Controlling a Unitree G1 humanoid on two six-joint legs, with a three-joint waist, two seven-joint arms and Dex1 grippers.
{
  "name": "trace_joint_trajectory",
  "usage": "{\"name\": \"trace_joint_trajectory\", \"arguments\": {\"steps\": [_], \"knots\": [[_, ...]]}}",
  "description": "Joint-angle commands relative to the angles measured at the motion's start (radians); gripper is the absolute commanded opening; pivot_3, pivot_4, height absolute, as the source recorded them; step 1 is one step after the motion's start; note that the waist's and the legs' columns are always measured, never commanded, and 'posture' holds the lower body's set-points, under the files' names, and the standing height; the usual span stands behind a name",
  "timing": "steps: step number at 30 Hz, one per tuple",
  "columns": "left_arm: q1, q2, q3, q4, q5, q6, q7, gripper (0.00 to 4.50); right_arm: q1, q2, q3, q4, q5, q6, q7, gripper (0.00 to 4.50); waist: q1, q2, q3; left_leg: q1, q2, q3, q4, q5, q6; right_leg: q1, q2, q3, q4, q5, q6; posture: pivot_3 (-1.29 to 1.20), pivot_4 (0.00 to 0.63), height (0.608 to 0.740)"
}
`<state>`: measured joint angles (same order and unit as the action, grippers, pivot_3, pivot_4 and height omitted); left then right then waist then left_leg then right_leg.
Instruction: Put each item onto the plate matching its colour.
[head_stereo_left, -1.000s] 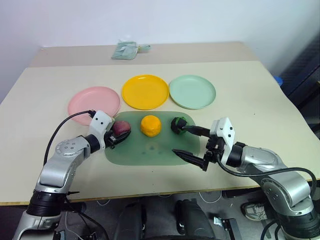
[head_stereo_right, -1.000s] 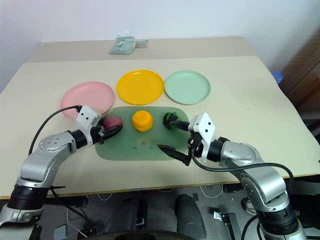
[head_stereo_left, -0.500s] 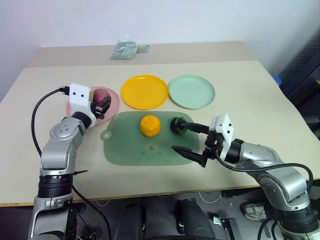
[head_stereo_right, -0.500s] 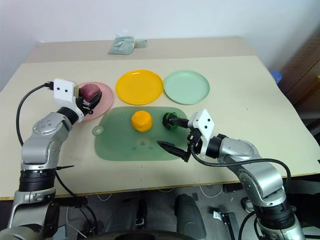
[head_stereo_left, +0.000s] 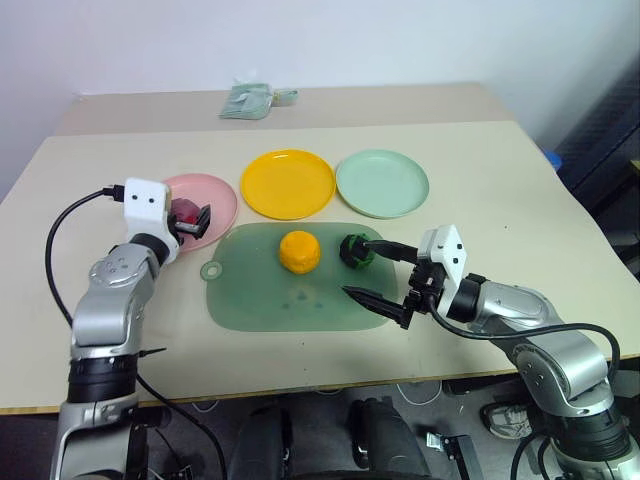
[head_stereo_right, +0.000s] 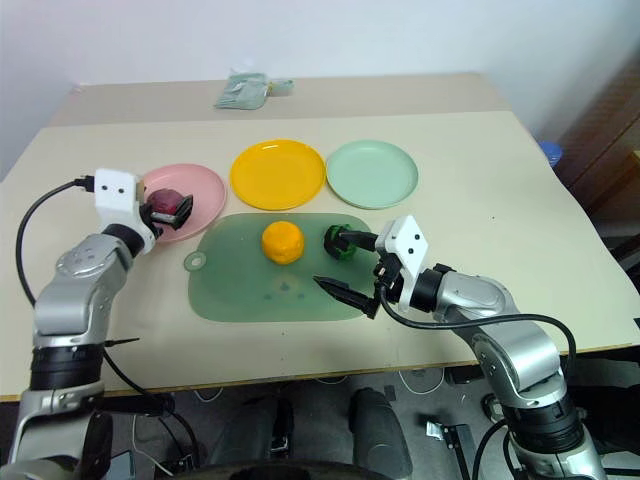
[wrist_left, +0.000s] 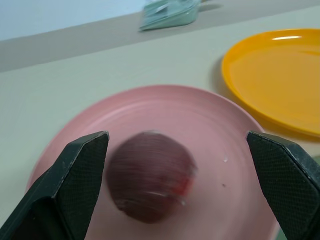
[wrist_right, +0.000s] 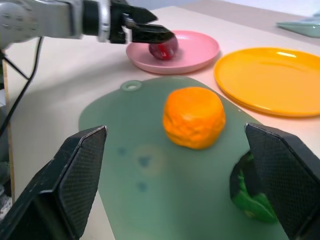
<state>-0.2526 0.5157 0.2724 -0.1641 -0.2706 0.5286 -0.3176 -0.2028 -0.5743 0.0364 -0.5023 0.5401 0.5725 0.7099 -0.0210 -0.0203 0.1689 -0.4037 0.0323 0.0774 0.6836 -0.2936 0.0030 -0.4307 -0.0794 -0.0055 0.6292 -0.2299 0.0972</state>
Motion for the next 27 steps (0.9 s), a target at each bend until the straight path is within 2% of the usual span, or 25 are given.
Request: {"name": "trace_joint_trajectory", "arguments": {"steps": [1,5,9,12,19,27], "knots": [[0.089,0.044,0.118,-0.11,-0.065,-0.071,-0.087,4.47,-0.07,0.018,0.013,0.018,-0.025,-0.014,-0.015,4.5,0.002,0.0,0.0,0.0,0.0,0.0,0.0,0.0,0.0,0.0,0.0,0.0,0.0,0.0,0.0,0.0,0.15,0.74],[0.205,0.069,0.186,-0.193,-0.132,-0.092,-0.173,4.47,-0.156,0.07,0.068,0.088,-0.052,0.01,-0.041,4.5,0.011,-0.001,0.0,0.0,0.001,-0.001,0.0,0.0,0.0,0.0,-0.001,0.0,0.0,-0.002,-0.004,0.0,0.15,0.74],[0.347,0.115,0.175,-0.291,-0.171,-0.094,-0.291,4.47,-0.238,0.143,0.13,0.144,-0.081,0.047,-0.071,4.5,0.008,0.0,0.0,-0.001,0.0,0.0,0.0,0.0,0.0,0.0,-0.003,0.0,-0.001,-0.002,-0.004,0.0,0.15,0.74],[0.437,0.124,0.154,-0.351,-0.177,-0.107,-0.341,4.47,-0.294,0.189,0.21,0.221,-0.173,0.038,-0.112,4.5,0.006,-0.001,0.0,-0.001,0.001,0.0,0.0,0.0,0.0,-0.001,-0.003,0.0,-0.001,-0.002,-0.005,0.0,0.15,0.74],[0.512,0.113,0.124,-0.4,-0.181,-0.129,-0.383,4.47,-0.344,0.259,0.296,0.321,-0.286,0.036,-0.147,4.5,0.005,0.0,0.0,-0.002,0.001,0.0,0.0,0.0,0.0,-0.002,-0.003,0.0,0.0,-0.002,-0.005,0.0,0.15,0.74],[0.547,0.116,0.113,-0.405,-0.207,-0.154,-0.44,4.47,-0.372,0.317,0.305,0.399,-0.35,0.029,-0.162,4.5,0.003,0.0,0.0,-0.002,0.001,0.0,0.0,0.0,0.0,-0.002,-0.002,0.0,0.0,-0.002,-0.005,0.0,0.15,0.74]]}}
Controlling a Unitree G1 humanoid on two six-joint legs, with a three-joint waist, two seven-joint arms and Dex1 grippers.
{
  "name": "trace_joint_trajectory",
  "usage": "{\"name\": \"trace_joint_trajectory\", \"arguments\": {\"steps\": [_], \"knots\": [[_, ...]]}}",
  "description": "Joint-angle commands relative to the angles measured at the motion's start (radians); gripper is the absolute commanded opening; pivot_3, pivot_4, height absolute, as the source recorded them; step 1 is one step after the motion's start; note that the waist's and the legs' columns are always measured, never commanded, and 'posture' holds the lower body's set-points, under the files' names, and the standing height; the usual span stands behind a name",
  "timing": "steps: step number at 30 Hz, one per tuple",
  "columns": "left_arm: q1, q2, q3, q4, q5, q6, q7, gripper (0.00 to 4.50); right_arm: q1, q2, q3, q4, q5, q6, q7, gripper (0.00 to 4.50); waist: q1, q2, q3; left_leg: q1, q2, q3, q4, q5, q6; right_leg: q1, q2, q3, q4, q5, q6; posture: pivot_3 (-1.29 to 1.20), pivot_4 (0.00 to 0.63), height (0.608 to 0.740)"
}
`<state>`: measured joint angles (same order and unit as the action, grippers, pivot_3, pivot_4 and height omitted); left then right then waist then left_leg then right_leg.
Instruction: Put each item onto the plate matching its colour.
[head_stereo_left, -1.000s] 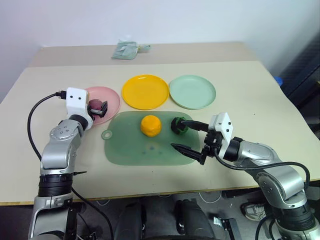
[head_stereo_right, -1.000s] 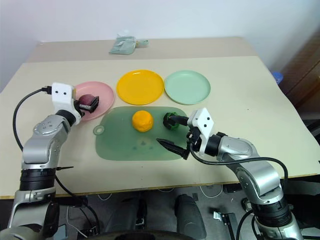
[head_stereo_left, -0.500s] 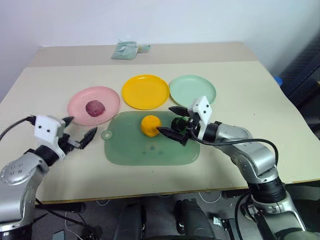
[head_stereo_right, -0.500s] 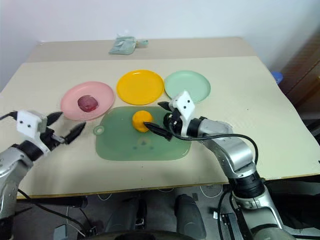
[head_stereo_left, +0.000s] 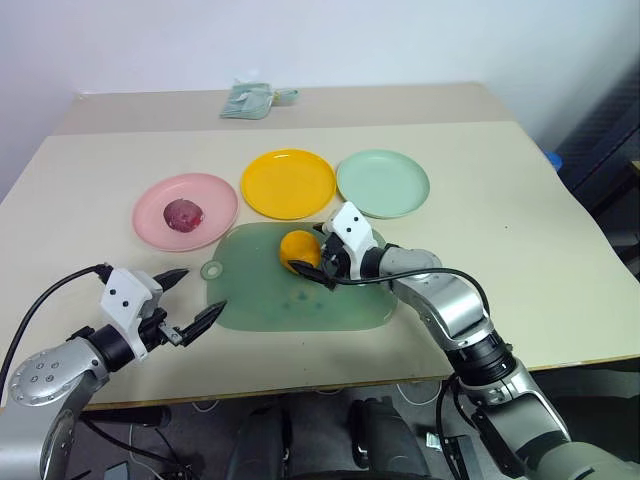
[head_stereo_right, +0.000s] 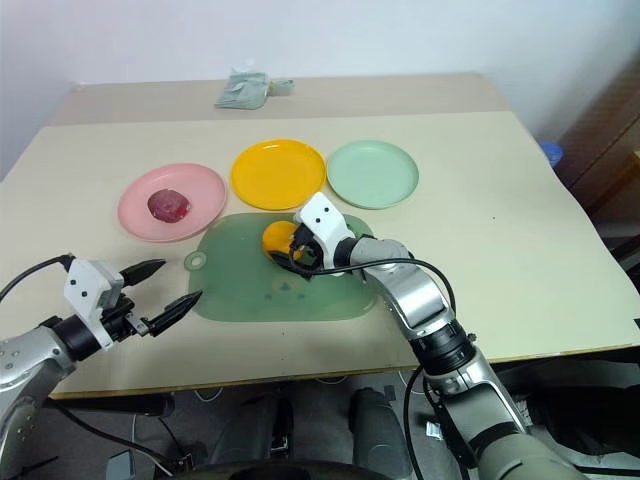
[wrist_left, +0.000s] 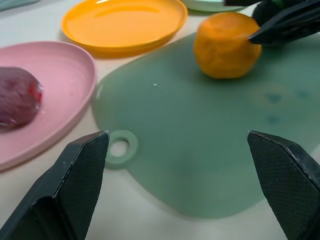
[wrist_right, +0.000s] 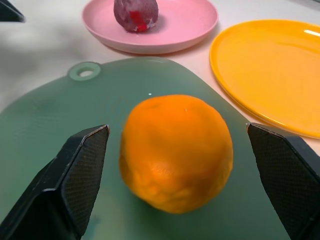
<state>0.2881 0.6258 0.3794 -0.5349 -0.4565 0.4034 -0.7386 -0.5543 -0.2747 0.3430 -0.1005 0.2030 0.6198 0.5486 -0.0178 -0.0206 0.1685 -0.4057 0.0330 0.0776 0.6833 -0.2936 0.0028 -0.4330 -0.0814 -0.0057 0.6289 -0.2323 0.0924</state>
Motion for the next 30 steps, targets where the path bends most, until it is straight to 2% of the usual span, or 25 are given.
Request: {"name": "trace_joint_trajectory", "arguments": {"steps": [1,5,7,10,11,16,21,24,30], "knots": [[0.007,0.006,0.004,-0.035,-0.021,-0.031,-0.021,4.47,-0.021,0.022,-0.002,0.002,-0.014,-0.015,0.003,4.5,0.0,0.0,0.0,0.0,0.0,0.0,0.0,0.0,0.0,0.0,0.0,0.0,0.0,0.0,0.0,0.0,0.15,0.74],[0.004,0.001,-0.006,-0.03,-0.018,-0.039,-0.022,4.47,-0.02,0.046,-0.011,0.024,-0.012,0.009,0.003,4.5,0.0,0.0,0.0,0.0,0.0,0.0,0.0,0.0,0.0,0.0,0.0,0.0,0.0,0.0,0.0,0.0,0.15,0.74],[-0.001,0.0,-0.012,-0.025,-0.016,-0.044,-0.019,4.5,-0.024,0.054,-0.016,0.036,-0.014,0.016,0.0,3.97,-0.001,0.0,0.0,0.0,0.0,0.0,0.0,0.0,0.0,0.0,0.0,0.0,0.0,0.0,0.0,0.0,0.15,0.74],[-0.006,-0.001,-0.015,-0.019,-0.013,-0.049,-0.015,4.5,-0.031,0.064,-0.024,0.036,-0.015,0.016,-0.002,2.88,-0.002,0.0,0.0,0.0,0.0,0.0,0.0,0.0,0.0,0.0,0.0,0.0,0.0,0.0,0.0,0.0,0.15,0.74],[-0.007,-0.002,-0.015,-0.018,-0.013,-0.05,-0.013,4.5,-0.038,0.068,-0.031,0.031,-0.013,0.01,-0.002,2.78,-0.002,0.0,0.0,0.0,0.0,0.0,0.0,0.0,0.0,0.0,0.0,0.0,0.0,0.0,0.0,0.0,0.15,0.74],[-0.012,-0.004,-0.011,-0.015,-0.016,-0.048,-0.009,4.5,-0.113,0.085,-0.063,0.041,0.002,0.007,0.004,2.78,-0.002,0.001,0.0,-0.001,0.0,0.0,0.0,0.0,0.0,-0.001,0.0,0.0,0.0,0.0,0.0,0.0,0.15,0.74],[-0.027,-0.016,-0.025,-0.011,-0.012,-0.05,0.005,4.5,-0.341,0.142,-0.11,0.36,-0.059,-0.102,-0.055,2.78,-0.01,0.001,0.001,-0.001,0.0,0.0,0.0,0.0,-0.001,-0.002,0.001,0.0,0.001,0.0,0.0,0.0,0.15,0.74],[-0.034,-0.024,-0.036,-0.015,-0.01,-0.05,0.016,4.5,-0.46,0.184,-0.127,0.617,-0.098,-0.215,-0.087,2.78,-0.013,0.001,0.0,-0.001,0.0,0.0,-0.001,0.0,-0.001,-0.002,0.001,0.0,0.001,0.0,0.0,0.0,0.15,0.74],[-0.017,-0.04,-0.042,-0.042,-0.01,-0.053,0.049,4.5,-0.615,0.25,-0.193,0.984,-0.112,-0.389,-0.129,2.78,-0.029,0.002,0.001,-0.002,0.0,0.001,-0.002,0.0,-0.001,-0.002,0.0,0.0,0.0,0.0,0.001,0.0,0.15,0.74]]}}
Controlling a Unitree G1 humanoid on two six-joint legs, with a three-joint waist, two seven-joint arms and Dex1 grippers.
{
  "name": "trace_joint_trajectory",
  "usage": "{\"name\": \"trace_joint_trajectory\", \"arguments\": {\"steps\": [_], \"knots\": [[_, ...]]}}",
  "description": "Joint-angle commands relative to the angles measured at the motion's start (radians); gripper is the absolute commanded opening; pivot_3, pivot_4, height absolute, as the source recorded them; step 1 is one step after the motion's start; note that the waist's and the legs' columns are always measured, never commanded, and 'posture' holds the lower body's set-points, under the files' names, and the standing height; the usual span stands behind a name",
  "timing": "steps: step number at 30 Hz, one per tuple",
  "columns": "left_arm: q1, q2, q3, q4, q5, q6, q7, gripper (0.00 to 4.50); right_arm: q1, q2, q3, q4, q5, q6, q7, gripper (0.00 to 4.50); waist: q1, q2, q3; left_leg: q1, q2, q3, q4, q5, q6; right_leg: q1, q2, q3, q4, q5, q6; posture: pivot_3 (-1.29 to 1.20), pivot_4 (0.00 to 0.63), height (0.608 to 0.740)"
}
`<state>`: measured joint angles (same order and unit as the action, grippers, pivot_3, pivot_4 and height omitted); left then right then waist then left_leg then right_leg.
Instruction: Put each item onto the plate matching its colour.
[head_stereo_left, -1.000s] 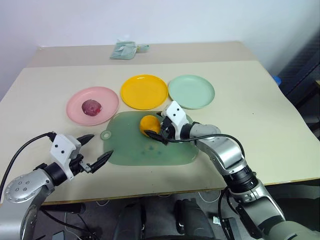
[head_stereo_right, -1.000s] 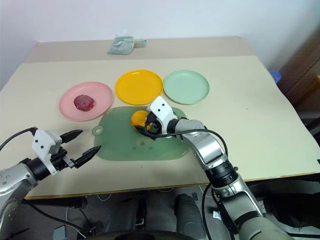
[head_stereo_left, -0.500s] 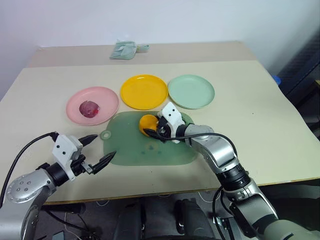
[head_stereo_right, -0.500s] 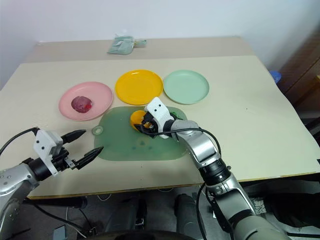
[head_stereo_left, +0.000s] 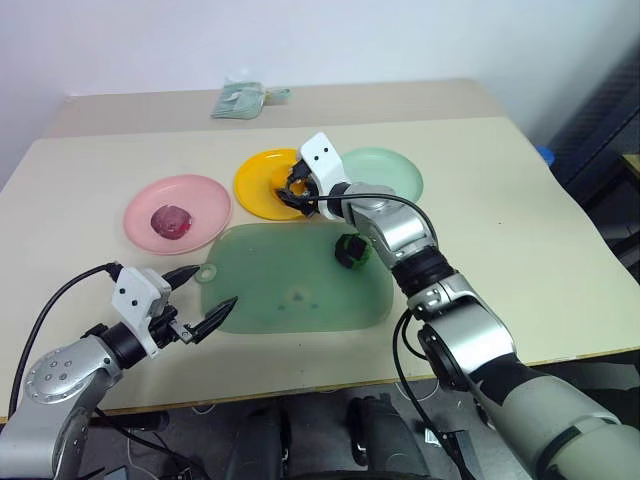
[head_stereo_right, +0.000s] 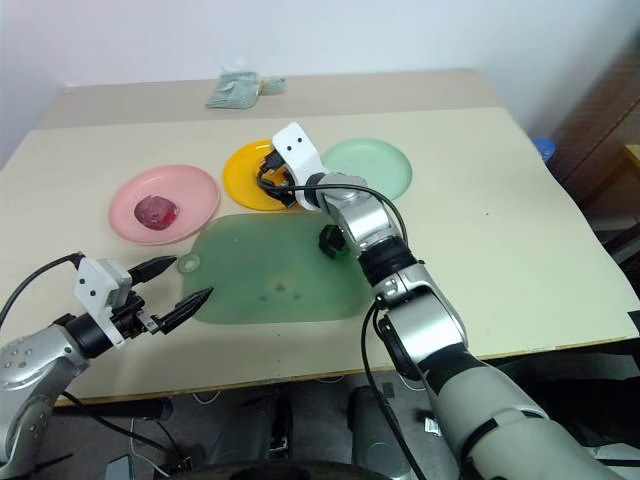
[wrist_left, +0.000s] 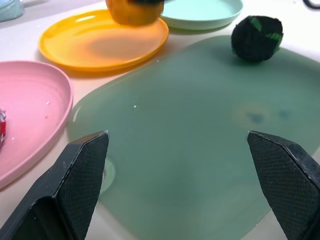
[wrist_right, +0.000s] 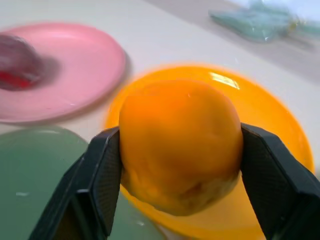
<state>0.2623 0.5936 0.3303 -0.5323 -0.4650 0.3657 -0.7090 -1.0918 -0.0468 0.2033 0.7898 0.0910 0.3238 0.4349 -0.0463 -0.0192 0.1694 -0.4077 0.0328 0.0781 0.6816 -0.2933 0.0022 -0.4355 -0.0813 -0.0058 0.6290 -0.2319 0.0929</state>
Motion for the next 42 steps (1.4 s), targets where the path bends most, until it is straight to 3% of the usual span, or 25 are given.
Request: {"name": "trace_joint_trajectory", "arguments": {"steps": [1,3,8,15,21,34,40,42], "knots": [[0.012,-0.011,0.007,-0.05,-0.002,-0.015,0.025,4.5,-0.091,0.029,-0.066,0.127,0.0,-0.119,-0.023,3.83,-0.001,0.001,0.0,0.0,0.0,0.0,0.0,0.0,0.0,0.0,0.0,0.0,0.0,0.0,0.0,0.0,0.15,0.74],[0.018,-0.016,0.004,-0.06,-0.003,-0.014,0.035,4.5,-0.106,0.039,-0.088,0.161,0.002,-0.164,-0.031,4.48,-0.002,0.001,0.001,0.0,0.0,0.0,-0.001,0.0,0.0,-0.001,0.0,0.0,0.0,0.0,0.0,0.0,0.15,0.74],[0.025,-0.023,-0.008,-0.077,-0.002,-0.009,0.055,4.5,-0.041,0.007,-0.085,0.061,-0.018,-0.241,0.03,4.48,-0.001,0.001,0.001,0.0,0.001,0.0,-0.001,0.0,0.0,-0.001,0.0,0.0,0.001,0.0,0.0,0.0,0.15,0.74],[-0.02,-0.023,-0.046,-0.074,-0.008,0.002,0.071,4.5,0.272,-0.208,-0.078,-0.532,0.11,-0.086,0.354,4.48,0.008,0.001,0.001,-0.001,-0.001,-0.001,0.0,-0.001,0.001,0.0,-0.003,0.0,-0.001,0.0,0.001,0.0,0.15,0.74],[-0.064,-0.014,-0.097,-0.043,-0.017,0.005,0.03,4.5,0.514,-0.421,-0.074,-0.897,0.176,0.12,0.461,4.48,0.001,0.002,0.001,0.001,0.0,-0.001,-0.001,-0.001,0.001,0.0,-0.001,0.0,0.0,0.0,0.0,0.0,0.15,0.74],[-0.134,-0.02,-0.177,-0.016,-0.004,0.0,0.013,4.5,0.608,-0.42,-0.054,-0.856,0.126,0.241,0.334,4.48,0.011,0.001,0.001,0.001,0.0,0.0,0.0,0.0,0.001,0.0,0.0,0.0,-0.001,0.0,0.0,0.0,0.15,0.74],[-0.108,-0.019,-0.167,-0.027,-0.002,-0.01,0.023,4.5,0.586,-0.404,-0.059,-0.843,0.127,0.237,0.322,1.65,0.011,0.001,0.001,0.0,0.0,0.0,0.0,0.0,0.001,0.001,0.001,0.0,-0.001,0.0,0.0,0.0,0.15,0.74],[-0.099,-0.021,-0.166,-0.027,0.002,-0.015,0.025,4.5,0.565,-0.397,-0.069,-0.835,0.126,0.226,0.313,1.65,0.011,0.002,0.001,0.001,0.0,0.0,0.0,0.0,0.001,0.0,0.001,0.0,-0.001,0.0,0.0,0.0,0.15,0.74]]}}
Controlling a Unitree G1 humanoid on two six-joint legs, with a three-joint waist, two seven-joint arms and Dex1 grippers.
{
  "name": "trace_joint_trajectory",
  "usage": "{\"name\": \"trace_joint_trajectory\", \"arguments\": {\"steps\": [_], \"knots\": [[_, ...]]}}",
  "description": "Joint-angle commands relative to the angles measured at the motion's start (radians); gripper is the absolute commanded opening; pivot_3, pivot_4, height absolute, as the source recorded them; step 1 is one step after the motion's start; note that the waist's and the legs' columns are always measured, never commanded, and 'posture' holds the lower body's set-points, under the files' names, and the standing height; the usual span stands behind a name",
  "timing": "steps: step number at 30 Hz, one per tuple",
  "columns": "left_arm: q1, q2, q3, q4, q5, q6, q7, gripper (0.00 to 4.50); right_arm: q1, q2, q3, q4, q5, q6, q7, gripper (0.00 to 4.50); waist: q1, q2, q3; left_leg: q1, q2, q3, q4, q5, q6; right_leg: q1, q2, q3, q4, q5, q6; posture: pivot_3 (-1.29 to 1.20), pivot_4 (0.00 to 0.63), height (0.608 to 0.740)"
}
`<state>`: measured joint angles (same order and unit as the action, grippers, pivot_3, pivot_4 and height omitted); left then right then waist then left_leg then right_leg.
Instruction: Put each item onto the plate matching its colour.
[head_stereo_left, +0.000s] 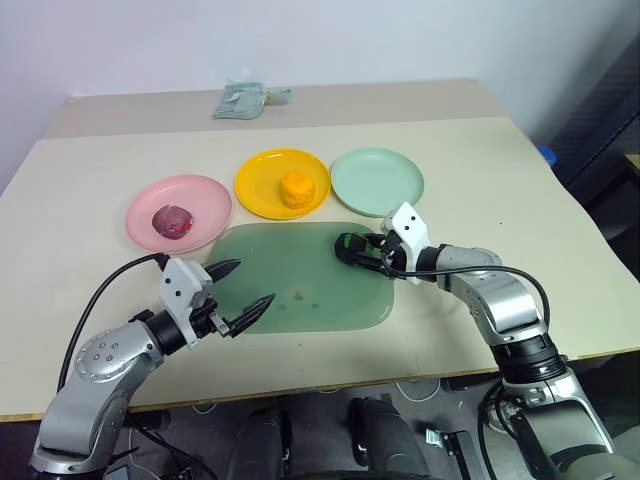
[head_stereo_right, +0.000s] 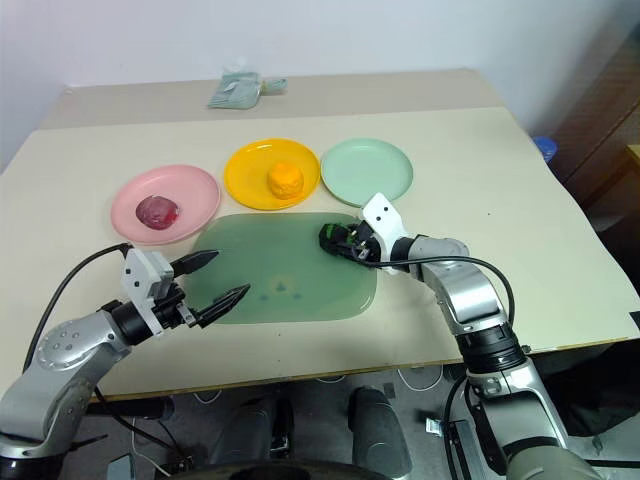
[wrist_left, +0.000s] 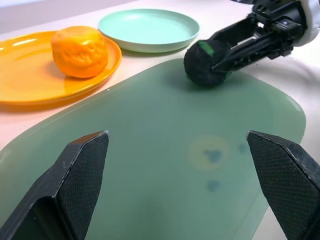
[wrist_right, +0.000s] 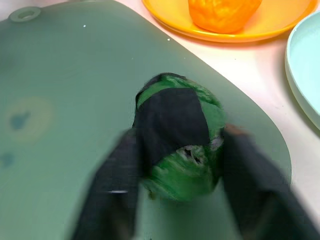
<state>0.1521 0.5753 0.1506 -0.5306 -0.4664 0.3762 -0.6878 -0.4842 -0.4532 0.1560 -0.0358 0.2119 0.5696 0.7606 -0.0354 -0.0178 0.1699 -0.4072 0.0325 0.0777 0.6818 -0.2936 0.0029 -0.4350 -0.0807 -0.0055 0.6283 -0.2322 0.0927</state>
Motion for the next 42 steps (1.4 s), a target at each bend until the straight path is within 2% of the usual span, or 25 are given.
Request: {"name": "trace_joint_trajectory", "arguments": {"steps": [1,5,10,14,17,19,20,21,24,28,33,37,42], "knots": [[0.017,-0.005,0.013,-0.029,0.005,-0.03,0.005,4.5,-0.061,0.017,-0.033,-0.002,0.008,-0.027,-0.021,1.65,0.0,0.0,0.0,0.0,0.0,0.0,0.0,0.0,0.0,0.0,0.0,0.0,0.0,0.0,0.0,0.0,0.15,0.74],[0.038,-0.015,0.003,-0.016,0.02,-0.061,0.004,4.5,-0.173,0.07,-0.092,0.094,0.002,-0.033,-0.123,1.65,-0.006,0.0,0.0,0.0,0.0,0.0,0.0,0.0,0.0,0.0,0.0,0.0,0.0,0.0,0.0,0.0,0.15,0.74],[0.043,-0.027,-0.005,0.0,0.034,-0.084,0.004,4.5,-0.386,0.126,-0.173,0.471,-0.057,-0.108,-0.328,1.65,-0.003,0.0,0.0,0.0,0.0,0.0,0.0,0.0,0.0,0.0,0.0,0.0,0.0,0.0,0.0,0.0,0.15,0.74],[0.044,-0.026,0.003,0.003,0.035,-0.091,0.005,4.5,-0.511,0.14,-0.188,0.764,-0.09,-0.227,-0.388,1.65,-0.005,0.0,0.0,-0.001,-0.001,0.001,0.0,0.0,0.0,0.0,0.0,0.0,0.0,0.0,0.0,0.0,0.15,0.74],[0.054,-0.024,0.022,-0.004,0.037,-0.092,0.017,4.5,-0.566,0.144,-0.211,0.893,-0.084,-0.297,-0.383,2.65,-0.009,0.001,0.0,-0.001,-0.001,0.001,0.0,0.0,0.0,0.0,0.0,0.0,0.0,0.0,0.001,0.0,0.15,0.74],[0.061,-0.022,0.034,-0.009,0.041,-0.093,0.028,4.5,-0.581,0.139,-0.214,0.926,-0.088,-0.347,-0.373,3.51,-0.01,0.001,0.001,-0.001,0.0,0.001,-0.001,0.0,0.0,0.0,0.0,0.0,0.0,0.001,0.002,0.0,0.15,0.74],[0.065,-0.021,0.042,-0.01,0.042,-0.093,0.033,4.5,-0.581,0.135,-0.21,0.926,-0.091,-0.364,-0.362,4.12,-0.01,0.002,0.001,-0.001,0.0,0.001,-0.001,0.0,0.0,0.0,0.0,0.0,0.0,0.002,0.003,0.0,0.15,0.74],[0.067,-0.021,0.044,-0.014,0.045,-0.092,0.039,4.5,-0.581,0.13,-0.208,0.927,-0.094,-0.378,-0.351,4.47,-0.01,0.002,0.001,-0.001,0.0,0.001,-0.001,0.0,0.0,0.0,0.0,0.0,0.0,0.002,0.003,0.0,0.15,0.74],[0.086,-0.006,0.105,0.002,0.052,-0.099,0.051,4.5,-0.511,0.08,-0.178,0.814,-0.111,-0.44,-0.26,4.47,-0.008,0.002,0.001,-0.001,0.0,0.001,-0.001,0.0,0.0,-0.001,0.0,0.0,0.0,0.002,0.004,0.0,0.15,0.74],[0.121,0.012,0.179,0.017,0.053,-0.106,0.057,4.5,-0.356,-0.009,-0.186,0.554,-0.045,-0.434,-0.07,4.47,0.0,0.002,0.001,-0.001,0.001,0.0,-0.001,0.0,0.0,0.0,0.0,0.0,-0.001,0.002,0.004,0.0,0.15,0.74],[0.175,0.039,0.288,0.076,0.043,-0.135,0.019,4.5,-0.022,-0.2,-0.237,0.134,0.123,-0.289,0.185,4.47,0.016,0.001,0.001,-0.001,0.0,0.0,-0.001,-0.001,0.001,0.001,-0.001,0.0,-0.002,0.001,0.002,0.0,0.15,0.74],[0.188,0.048,0.32,0.093,0.034,-0.138,0.005,4.5,0.177,-0.302,-0.327,-0.018,0.22,-0.187,0.237,4.47,0.022,0.001,0.001,0.0,0.001,0.001,0.0,-0.001,0.001,0.001,-0.001,0.0,-0.002,0.0,0.0,0.0,0.15,0.74],[0.192,0.045,0.321,0.081,0.029,-0.129,0.004,4.5,0.253,-0.325,-0.376,-0.079,0.256,-0.131,0.221,4.47,0.017,0.001,0.001,0.001,0.002,0.001,0.001,-0.001,0.001,0.001,0.0,0.001,-0.002,0.0,0.0,0.0,0.15,0.74]]}}
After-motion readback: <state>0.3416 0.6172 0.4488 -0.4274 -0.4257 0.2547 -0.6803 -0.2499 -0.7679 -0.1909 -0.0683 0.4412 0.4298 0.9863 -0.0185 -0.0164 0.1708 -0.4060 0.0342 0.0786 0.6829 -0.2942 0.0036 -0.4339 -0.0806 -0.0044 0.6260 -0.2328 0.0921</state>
